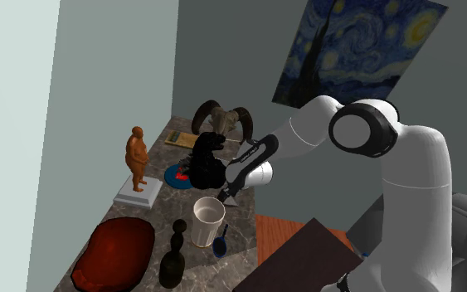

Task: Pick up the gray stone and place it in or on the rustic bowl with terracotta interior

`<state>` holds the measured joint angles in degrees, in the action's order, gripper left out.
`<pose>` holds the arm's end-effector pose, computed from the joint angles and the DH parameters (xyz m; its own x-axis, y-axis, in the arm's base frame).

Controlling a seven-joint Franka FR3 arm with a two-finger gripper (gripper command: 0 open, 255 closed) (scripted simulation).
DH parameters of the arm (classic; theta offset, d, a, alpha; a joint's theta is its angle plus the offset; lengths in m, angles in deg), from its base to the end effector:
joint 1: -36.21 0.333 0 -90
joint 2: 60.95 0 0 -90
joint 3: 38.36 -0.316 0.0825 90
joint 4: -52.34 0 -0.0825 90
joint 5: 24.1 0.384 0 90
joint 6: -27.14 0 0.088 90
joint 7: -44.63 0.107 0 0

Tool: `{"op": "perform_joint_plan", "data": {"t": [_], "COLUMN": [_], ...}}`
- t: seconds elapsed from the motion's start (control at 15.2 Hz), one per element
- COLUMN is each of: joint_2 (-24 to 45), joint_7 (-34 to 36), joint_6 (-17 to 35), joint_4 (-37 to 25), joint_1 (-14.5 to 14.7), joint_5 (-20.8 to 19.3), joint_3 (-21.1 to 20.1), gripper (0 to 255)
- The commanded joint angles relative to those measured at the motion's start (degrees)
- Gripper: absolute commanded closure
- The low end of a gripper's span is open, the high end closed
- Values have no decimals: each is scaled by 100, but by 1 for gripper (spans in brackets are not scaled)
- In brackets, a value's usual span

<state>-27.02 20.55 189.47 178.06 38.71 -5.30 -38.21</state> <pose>0.5463 0.0058 0.1141 0.9865 0.1470 0.0721 0.1532 -0.9842 -0.0890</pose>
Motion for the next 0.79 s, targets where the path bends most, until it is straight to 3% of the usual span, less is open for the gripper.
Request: {"op": "perform_joint_plan", "data": {"t": [0.0, 0.07, 0.73], "joint_2": [0, 0, -78], "joint_7": [0, 0, 17], "joint_6": [0, 0, -51], "joint_4": [0, 0, 28], "joint_1": [0, 0, 19], "joint_5": [0, 0, -12], "joint_3": [0, 0, 23], "gripper": [0, 255, 255]}}
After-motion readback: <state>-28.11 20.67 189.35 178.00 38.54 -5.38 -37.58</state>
